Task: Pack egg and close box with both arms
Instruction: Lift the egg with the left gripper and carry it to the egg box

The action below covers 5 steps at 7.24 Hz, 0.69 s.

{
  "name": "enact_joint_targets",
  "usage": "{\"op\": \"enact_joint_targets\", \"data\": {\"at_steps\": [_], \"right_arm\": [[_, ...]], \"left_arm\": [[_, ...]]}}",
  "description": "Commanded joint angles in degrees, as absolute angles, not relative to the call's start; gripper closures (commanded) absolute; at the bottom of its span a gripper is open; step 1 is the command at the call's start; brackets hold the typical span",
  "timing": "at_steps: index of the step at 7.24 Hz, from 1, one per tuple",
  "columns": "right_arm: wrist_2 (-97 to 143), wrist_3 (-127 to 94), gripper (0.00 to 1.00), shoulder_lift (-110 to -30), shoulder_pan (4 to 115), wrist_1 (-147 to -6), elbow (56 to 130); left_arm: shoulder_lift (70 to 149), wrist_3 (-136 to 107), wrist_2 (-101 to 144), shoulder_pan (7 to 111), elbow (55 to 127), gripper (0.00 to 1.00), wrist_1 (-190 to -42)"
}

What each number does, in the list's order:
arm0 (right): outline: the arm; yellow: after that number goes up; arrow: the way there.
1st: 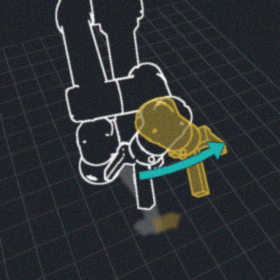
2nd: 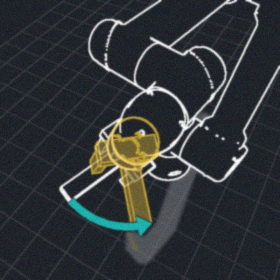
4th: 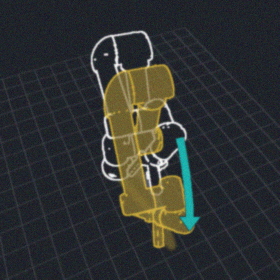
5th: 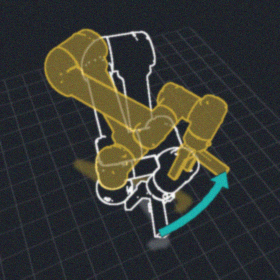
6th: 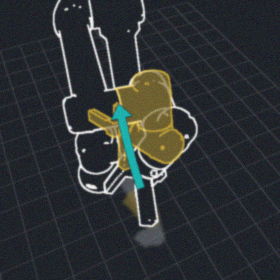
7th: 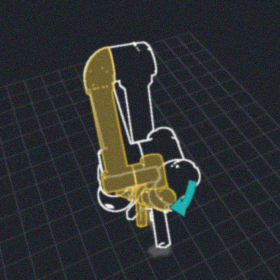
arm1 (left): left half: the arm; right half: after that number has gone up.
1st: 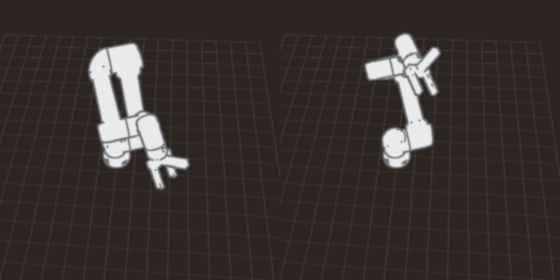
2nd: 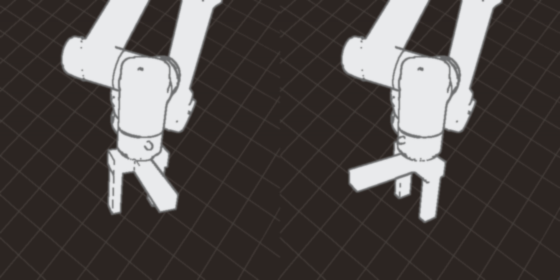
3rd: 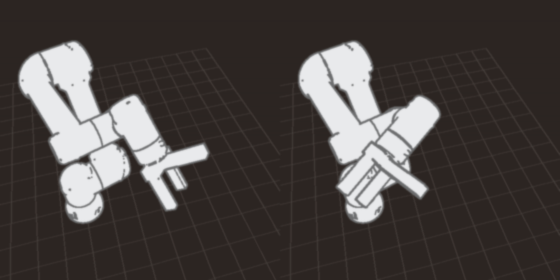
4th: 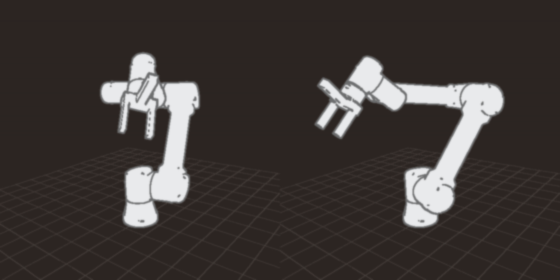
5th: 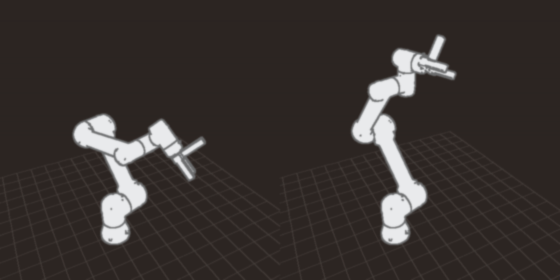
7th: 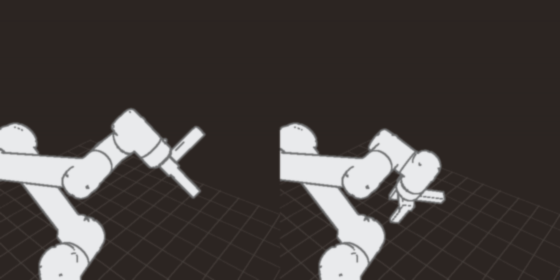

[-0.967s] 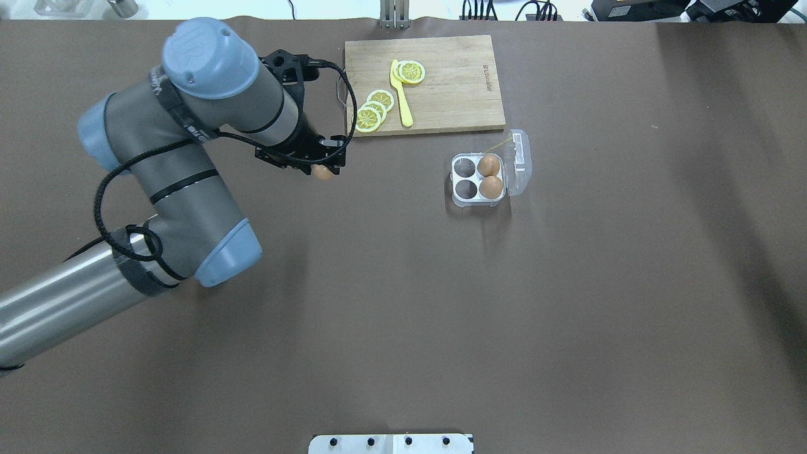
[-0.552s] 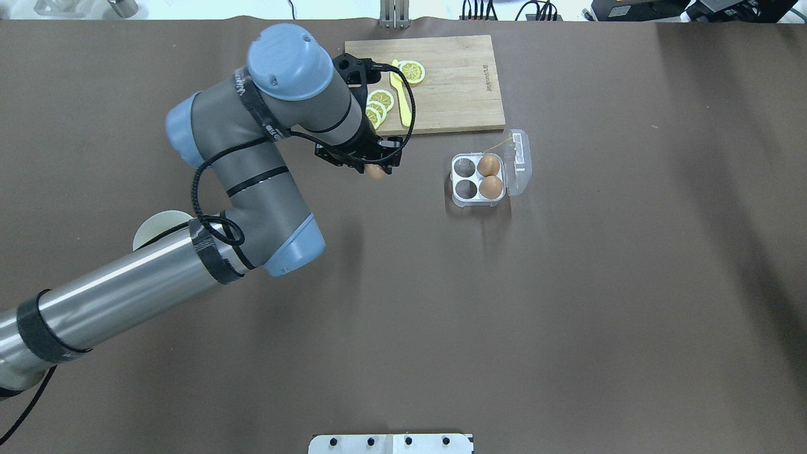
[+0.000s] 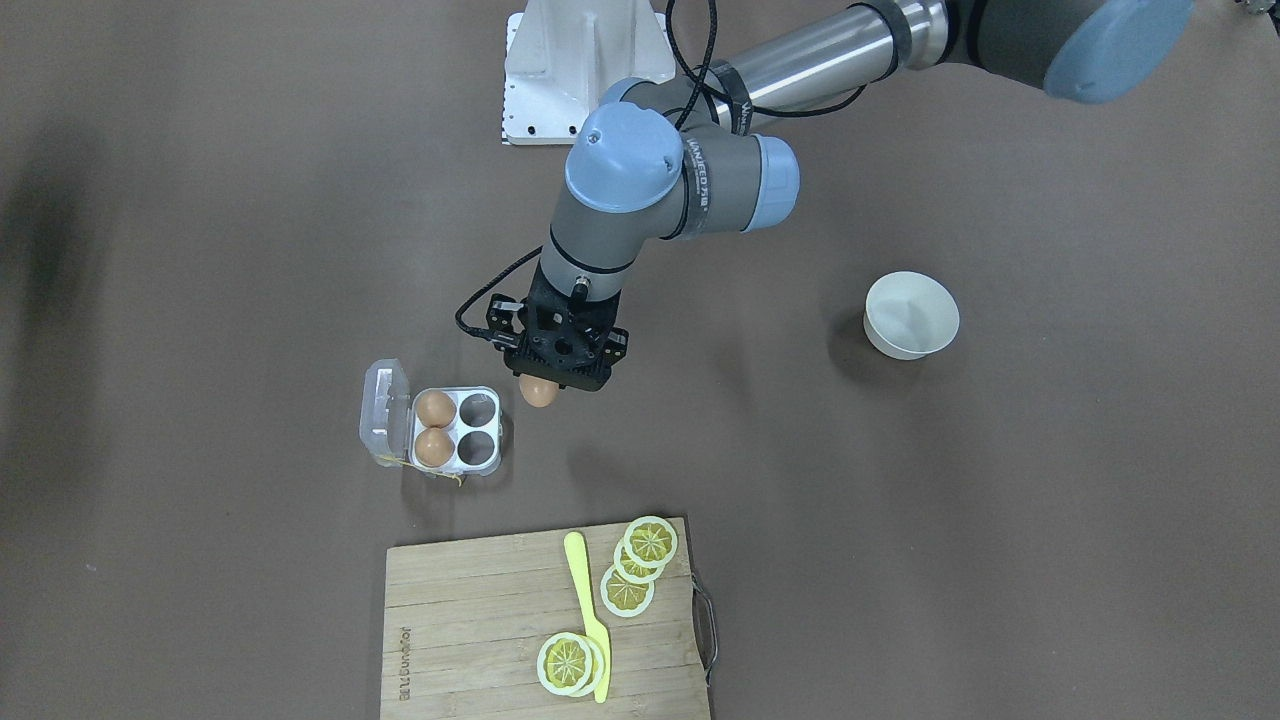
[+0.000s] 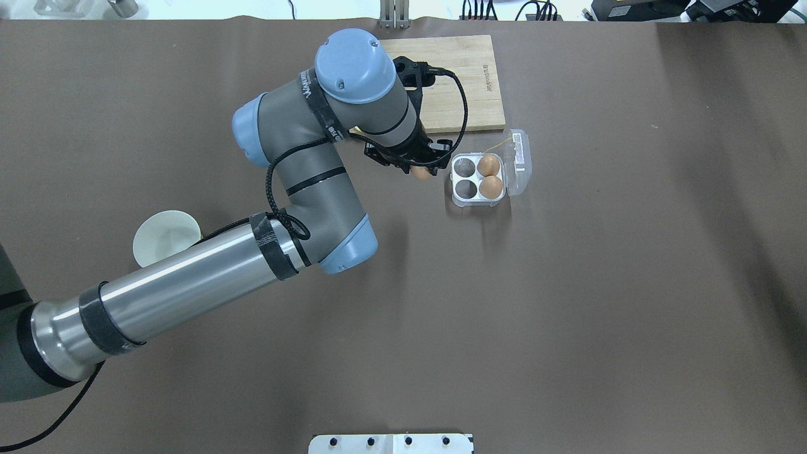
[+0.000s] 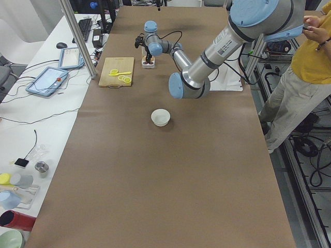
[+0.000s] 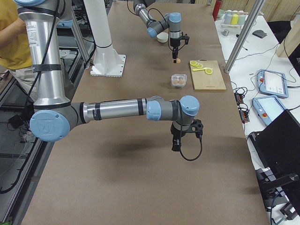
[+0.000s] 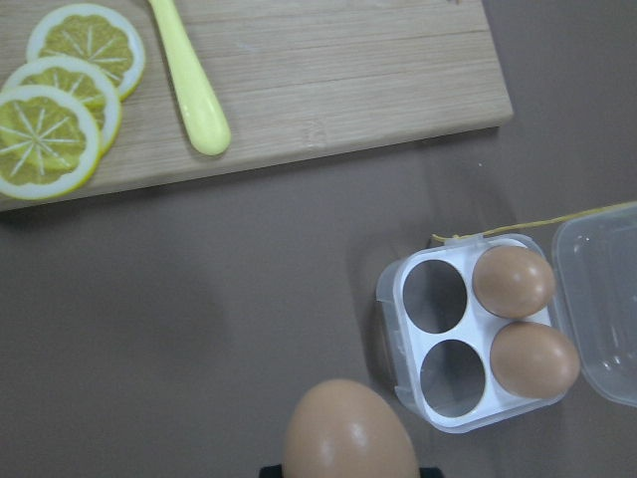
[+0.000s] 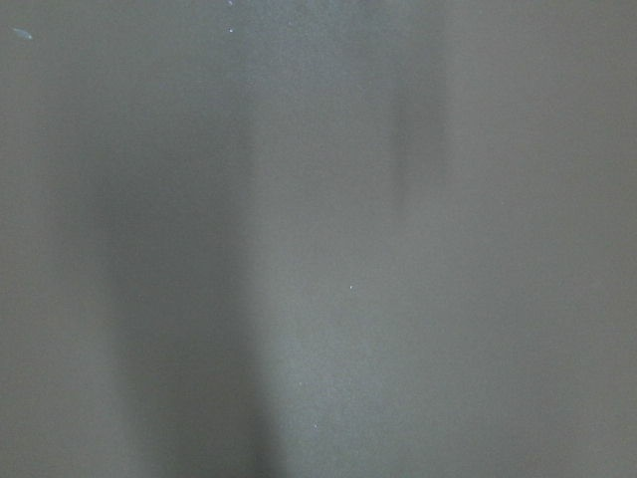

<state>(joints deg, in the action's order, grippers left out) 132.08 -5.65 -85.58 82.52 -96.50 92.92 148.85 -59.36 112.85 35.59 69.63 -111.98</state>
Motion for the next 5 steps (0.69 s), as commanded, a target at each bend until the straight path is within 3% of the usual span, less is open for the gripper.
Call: {"op": "enact_joint_targets", "data": {"at_steps": [1, 5], "right_arm": [[131.9, -5.1, 0.00, -85.9, 82.5, -96.4, 92.8], [131.9, -5.1, 0.00, -85.2, 82.5, -96.3, 92.3]], "left_arm": [[151.6, -55.2, 108.4, 34.9, 64.1, 0.80, -115.0], [154.2, -51.3, 108.3, 34.2, 61.9, 0.80, -115.5]]}}
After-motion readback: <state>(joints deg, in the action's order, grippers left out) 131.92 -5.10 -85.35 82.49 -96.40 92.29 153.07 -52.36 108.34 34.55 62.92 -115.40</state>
